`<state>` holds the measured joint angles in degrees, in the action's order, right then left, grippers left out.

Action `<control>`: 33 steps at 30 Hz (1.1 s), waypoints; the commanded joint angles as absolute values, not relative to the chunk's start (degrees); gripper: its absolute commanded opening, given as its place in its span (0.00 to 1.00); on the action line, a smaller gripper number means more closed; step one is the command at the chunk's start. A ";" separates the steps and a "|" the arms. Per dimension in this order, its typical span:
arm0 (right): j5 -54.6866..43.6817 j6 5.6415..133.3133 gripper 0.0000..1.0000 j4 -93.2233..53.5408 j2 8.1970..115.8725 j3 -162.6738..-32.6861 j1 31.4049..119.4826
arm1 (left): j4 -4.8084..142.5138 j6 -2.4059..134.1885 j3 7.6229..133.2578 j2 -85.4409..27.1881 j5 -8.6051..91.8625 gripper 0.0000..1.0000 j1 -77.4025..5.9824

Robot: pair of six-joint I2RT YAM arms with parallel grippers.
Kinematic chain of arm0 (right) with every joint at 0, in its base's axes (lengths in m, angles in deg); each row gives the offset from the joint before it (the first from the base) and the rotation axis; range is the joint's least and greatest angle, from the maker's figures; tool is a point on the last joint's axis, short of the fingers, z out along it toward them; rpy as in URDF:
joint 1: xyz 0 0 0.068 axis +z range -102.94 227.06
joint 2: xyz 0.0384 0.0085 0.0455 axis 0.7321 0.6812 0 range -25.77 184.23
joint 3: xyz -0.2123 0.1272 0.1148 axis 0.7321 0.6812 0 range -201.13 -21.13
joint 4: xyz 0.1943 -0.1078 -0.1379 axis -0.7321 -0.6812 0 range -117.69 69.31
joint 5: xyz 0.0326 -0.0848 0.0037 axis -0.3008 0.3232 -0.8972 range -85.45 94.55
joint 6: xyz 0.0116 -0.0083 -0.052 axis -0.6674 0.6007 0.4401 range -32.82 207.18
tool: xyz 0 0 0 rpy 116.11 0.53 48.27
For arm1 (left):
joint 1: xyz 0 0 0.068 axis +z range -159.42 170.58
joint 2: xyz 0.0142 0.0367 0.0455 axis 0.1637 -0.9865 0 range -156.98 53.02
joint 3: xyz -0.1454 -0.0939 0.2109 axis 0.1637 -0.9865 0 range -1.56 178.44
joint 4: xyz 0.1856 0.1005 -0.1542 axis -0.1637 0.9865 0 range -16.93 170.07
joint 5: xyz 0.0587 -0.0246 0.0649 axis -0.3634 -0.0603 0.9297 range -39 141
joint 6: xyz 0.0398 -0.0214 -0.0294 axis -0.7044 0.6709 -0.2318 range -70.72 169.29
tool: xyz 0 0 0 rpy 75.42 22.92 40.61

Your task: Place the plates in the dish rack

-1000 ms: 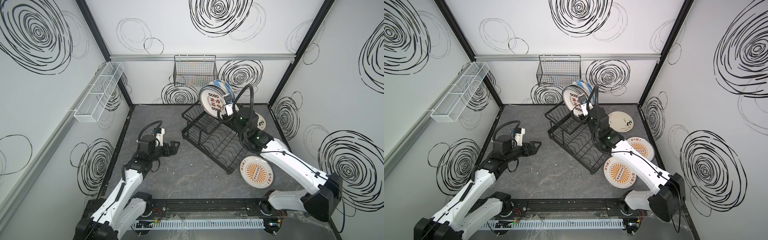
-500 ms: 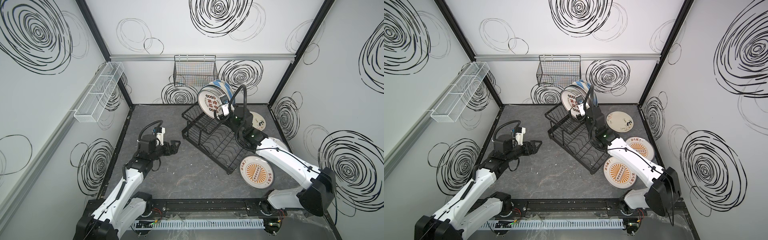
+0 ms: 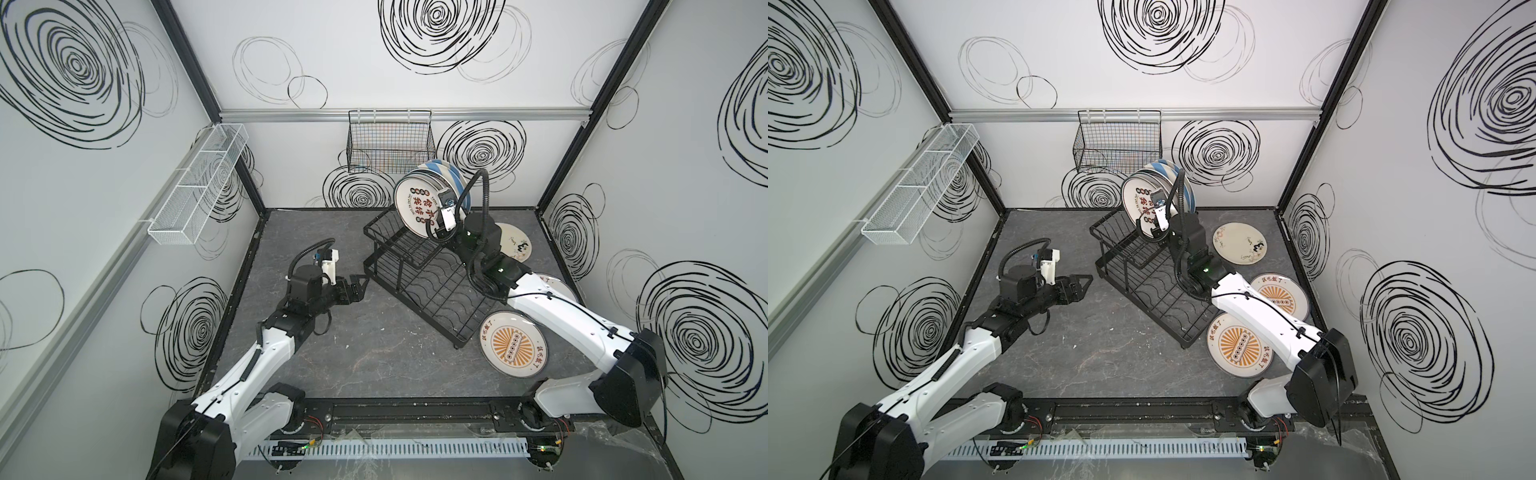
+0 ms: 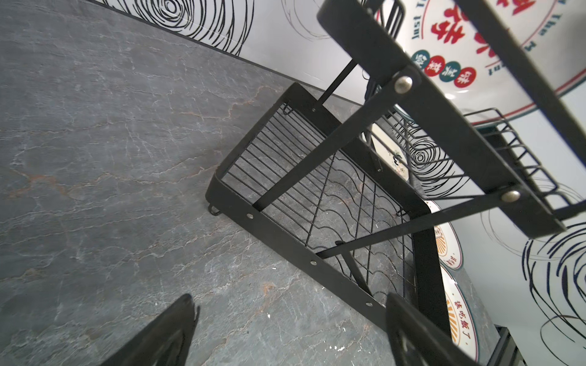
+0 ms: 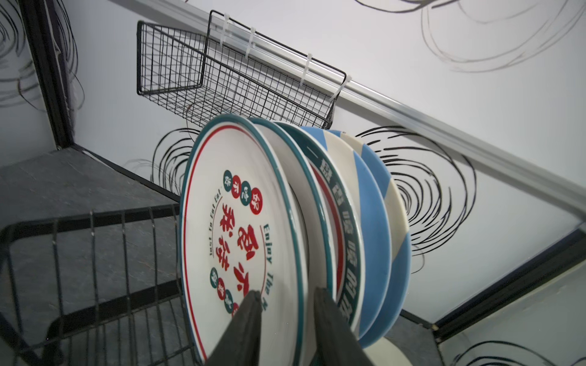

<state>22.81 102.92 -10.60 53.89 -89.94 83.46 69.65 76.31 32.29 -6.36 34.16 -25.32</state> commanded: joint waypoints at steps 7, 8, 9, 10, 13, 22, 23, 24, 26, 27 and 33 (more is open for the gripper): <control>24.64 101.18 0.66 -15.99 49.35 -94.71 83.92 | 57.46 76.06 33.31 -11.76 38.89 0.96 -27.72; 24.90 100.43 0.68 -17.70 48.55 -95.20 83.89 | 58.11 76.15 34.11 -12.29 38.83 0.96 -27.92; 25.39 99.40 0.70 -19.30 47.58 -95.54 83.94 | 59.13 76.25 34.68 -12.50 39.23 0.96 -28.07; 25.71 98.57 0.71 -20.68 46.80 -95.78 83.95 | 59.79 76.54 34.91 -12.42 39.64 0.96 -28.07; 26.89 93.94 0.74 -27.69 44.14 -97.22 83.84 | 62.25 76.91 35.29 -11.71 39.64 0.96 -28.14; 18.49 74.70 0.77 -51.18 33.96 -92.43 84.31 | 65.82 75.89 35.02 -11.00 41.16 0.96 -28.62; 17.57 72.49 0.78 -50.66 31.38 -89.19 84.41 | 64.47 75.99 34.70 -11.31 42.21 0.96 -28.66; 16.80 70.23 0.79 -50.04 28.84 -86.02 84.41 | 62.80 76.06 34.33 -11.87 42.76 0.96 -28.67; 17.01 66.22 0.82 -49.04 24.60 -80.28 84.34 | 59.69 75.62 34.13 -13.51 43.40 0.96 -28.59; 17.41 64.38 0.82 -48.42 22.82 -77.44 84.26 | 58.67 75.48 34.32 -14.54 43.65 0.96 -28.58; 18.05 56.33 0.87 -48.06 20.19 -66.68 81.60 | 54.32 74.07 36.14 -18.52 42.10 0.96 -28.87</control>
